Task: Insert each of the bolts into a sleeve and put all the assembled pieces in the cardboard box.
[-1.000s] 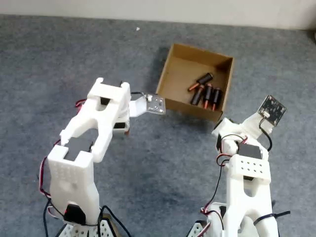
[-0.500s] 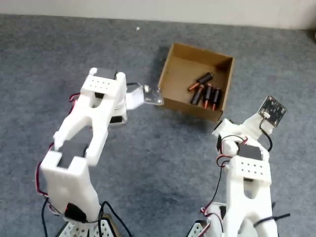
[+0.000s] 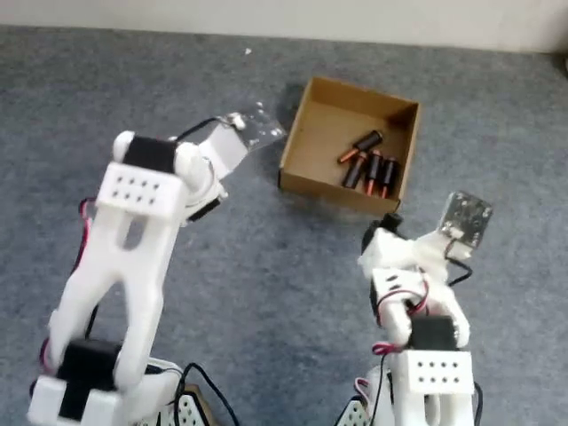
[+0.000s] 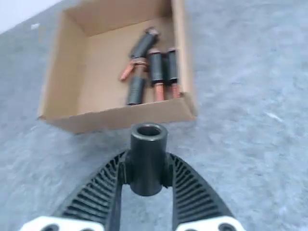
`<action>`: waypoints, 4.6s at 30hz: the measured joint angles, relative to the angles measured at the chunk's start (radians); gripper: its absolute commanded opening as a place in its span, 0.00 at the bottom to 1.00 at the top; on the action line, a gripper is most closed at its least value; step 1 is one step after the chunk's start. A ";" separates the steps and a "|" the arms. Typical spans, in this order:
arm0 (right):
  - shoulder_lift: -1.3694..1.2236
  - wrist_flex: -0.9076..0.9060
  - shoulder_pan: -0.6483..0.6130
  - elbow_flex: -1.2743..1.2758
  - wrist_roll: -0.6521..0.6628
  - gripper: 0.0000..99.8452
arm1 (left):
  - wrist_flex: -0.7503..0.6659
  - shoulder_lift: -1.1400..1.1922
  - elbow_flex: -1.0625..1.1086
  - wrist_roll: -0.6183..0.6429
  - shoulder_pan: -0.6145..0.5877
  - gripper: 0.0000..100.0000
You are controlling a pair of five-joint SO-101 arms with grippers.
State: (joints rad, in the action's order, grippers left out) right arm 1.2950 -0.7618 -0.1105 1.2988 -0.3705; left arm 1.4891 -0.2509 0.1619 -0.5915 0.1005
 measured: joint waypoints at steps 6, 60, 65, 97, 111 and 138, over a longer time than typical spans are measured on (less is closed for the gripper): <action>0.121 0.000 -0.115 0.051 0.000 0.00 | -0.032 -0.255 0.118 0.215 0.002 0.00; 0.516 0.249 -0.542 0.376 0.382 0.00 | -1.088 -1.154 1.169 0.904 0.410 0.00; 0.516 0.249 -0.542 0.376 0.382 0.00 | -1.088 -1.155 1.195 0.839 0.420 0.04; 0.519 0.118 -0.250 0.373 0.384 0.00 | -0.672 -1.266 1.185 0.778 -0.066 0.00; 0.379 0.021 -0.224 0.072 0.384 0.00 | -0.671 -1.548 1.511 0.779 -0.091 0.01; -1.289 0.396 -0.097 -0.847 0.384 0.01 | -0.609 -1.548 1.511 0.779 -0.089 0.01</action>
State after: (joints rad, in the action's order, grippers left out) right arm 0.0061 -0.3659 -0.2071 0.4519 0.0130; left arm 0.8800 -1.7990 1.6732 0.1880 0.0115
